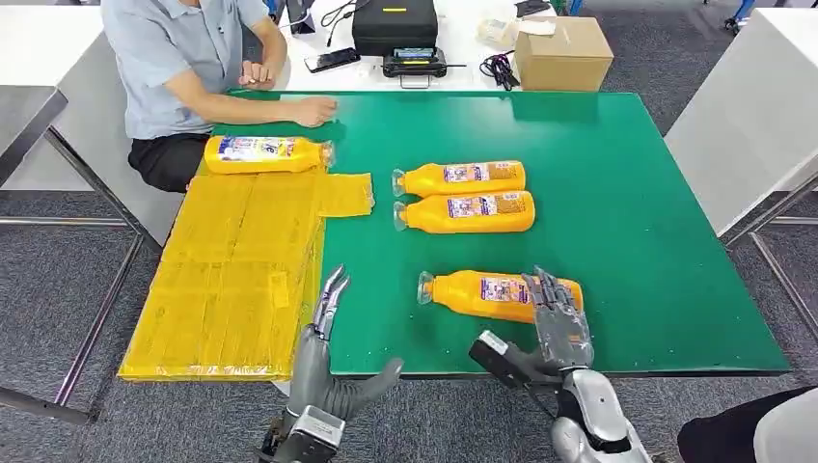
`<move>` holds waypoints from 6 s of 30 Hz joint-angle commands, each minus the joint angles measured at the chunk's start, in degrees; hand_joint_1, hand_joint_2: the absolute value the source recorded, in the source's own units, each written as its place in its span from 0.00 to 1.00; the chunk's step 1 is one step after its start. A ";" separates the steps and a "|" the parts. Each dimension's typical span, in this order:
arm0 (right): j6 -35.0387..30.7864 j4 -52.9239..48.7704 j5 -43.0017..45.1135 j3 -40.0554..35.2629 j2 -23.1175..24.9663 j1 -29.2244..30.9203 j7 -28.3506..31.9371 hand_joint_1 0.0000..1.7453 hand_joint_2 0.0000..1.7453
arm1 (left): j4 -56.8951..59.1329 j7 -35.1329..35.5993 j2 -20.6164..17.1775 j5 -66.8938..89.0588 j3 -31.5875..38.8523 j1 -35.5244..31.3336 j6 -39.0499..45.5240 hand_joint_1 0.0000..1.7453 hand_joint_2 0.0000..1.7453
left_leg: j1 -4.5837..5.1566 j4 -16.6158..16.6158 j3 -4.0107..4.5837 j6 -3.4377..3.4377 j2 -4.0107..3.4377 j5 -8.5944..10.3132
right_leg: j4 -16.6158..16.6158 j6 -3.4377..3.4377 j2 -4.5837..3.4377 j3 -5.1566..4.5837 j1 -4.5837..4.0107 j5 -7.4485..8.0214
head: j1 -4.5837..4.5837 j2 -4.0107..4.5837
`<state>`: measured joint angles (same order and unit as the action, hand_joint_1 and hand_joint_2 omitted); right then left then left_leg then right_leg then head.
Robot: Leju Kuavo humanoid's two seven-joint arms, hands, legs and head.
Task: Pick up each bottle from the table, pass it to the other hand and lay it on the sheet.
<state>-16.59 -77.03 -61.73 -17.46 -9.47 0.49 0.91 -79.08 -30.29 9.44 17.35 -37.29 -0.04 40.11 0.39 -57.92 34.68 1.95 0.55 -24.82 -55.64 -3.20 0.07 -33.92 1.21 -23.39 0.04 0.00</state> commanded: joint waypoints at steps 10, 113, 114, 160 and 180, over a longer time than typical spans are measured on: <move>3.21 7.63 0.68 1.81 -2.10 7.97 -0.99 0.00 1.00 | 2.12 1.16 -1.19 0.06 -3.50 -0.48 -2.06 0.00 1.00 | -0.08 0.07 -0.38 -0.14 -0.17 -0.11 | 0.11 0.17 -0.12 0.35 -0.10 -0.05 | 0.02 0.00; 11.77 1.04 38.92 0.78 6.03 1.35 24.38 1.00 1.00 | 10.60 3.92 1.97 -43.75 2.47 -3.34 -9.57 0.00 1.00 | -0.03 0.04 -0.39 -0.09 -0.08 -0.06 | 0.04 0.13 -0.05 0.38 -0.04 -0.04 | 0.02 0.00; 11.77 1.04 38.92 0.78 6.03 1.35 24.38 1.00 1.00 | 10.60 3.92 1.97 -43.75 2.47 -3.34 -9.57 0.00 1.00 | -0.02 0.03 -0.31 -0.07 -0.03 -0.04 | 0.04 0.10 -0.02 0.32 -0.03 -0.02 | 0.02 0.00; 11.27 18.67 37.82 -20.61 12.51 16.67 25.65 1.00 1.00 | 9.83 -1.26 3.99 -46.13 3.77 -11.26 -16.69 0.00 1.00 | -0.04 0.02 -0.14 -0.06 -0.04 0.01 | 0.00 0.08 -0.02 0.13 -0.04 0.00 | 0.02 0.00; 17.02 18.80 44.33 -20.18 11.88 17.72 25.98 1.00 1.00 | 6.93 -1.49 2.20 -48.77 3.16 -9.51 -24.78 1.00 1.00 | -0.05 0.02 -0.22 -0.07 -0.09 -0.03 | 0.02 0.10 -0.05 0.21 -0.06 -0.02 | 0.02 0.00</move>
<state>-1.16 -59.65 -18.53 -36.04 3.87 16.47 26.32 -72.59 -32.37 14.10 -30.67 -32.33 -9.06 19.27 0.38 -57.93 34.64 1.97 0.53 -24.79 -55.65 -3.21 0.05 -33.87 1.21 -23.37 0.07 0.00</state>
